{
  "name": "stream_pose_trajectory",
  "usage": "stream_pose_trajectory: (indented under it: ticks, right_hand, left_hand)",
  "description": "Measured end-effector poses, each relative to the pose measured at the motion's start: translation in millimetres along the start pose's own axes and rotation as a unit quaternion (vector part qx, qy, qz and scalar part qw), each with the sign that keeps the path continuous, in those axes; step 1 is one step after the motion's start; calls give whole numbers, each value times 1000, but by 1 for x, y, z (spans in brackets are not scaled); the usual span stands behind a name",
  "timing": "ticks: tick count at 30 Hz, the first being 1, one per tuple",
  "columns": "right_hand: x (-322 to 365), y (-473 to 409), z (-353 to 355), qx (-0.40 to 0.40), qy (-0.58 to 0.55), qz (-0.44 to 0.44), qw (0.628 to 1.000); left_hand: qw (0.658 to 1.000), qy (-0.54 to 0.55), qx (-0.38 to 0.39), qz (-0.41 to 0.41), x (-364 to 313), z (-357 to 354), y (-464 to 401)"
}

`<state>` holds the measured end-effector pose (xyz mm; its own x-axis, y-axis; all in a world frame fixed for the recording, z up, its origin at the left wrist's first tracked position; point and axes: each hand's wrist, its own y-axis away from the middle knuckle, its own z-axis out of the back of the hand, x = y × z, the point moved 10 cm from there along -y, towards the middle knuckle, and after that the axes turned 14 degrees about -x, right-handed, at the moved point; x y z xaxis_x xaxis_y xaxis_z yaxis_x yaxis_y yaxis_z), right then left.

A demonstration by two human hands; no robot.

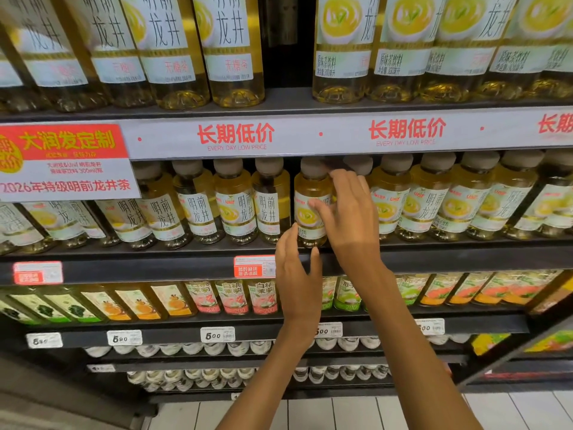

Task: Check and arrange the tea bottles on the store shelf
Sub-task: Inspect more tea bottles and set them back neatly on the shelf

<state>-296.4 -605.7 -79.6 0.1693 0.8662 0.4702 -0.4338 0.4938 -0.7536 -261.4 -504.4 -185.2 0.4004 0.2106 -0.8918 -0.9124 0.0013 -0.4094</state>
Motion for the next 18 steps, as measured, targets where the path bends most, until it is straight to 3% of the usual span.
stream_pose_trajectory:
  ticks: [6, 11, 14, 18]
  right_hand:
    - [-2, 4, 1, -8, -6, -9, 1000]
    - [26, 6, 17, -83, -58, 43, 994]
    - [54, 3, -4, -35, -57, 96, 993]
    - [73, 1, -44, 50, 31, 147, 987]
  left_hand:
    - [996, -4, 84, 8, 1, -6, 1]
    - [998, 30, 49, 32, 7, 13, -2]
    - [996, 45, 2, 73, 19, 31, -10]
    - [993, 45, -29, 108, 34, 51, -18]
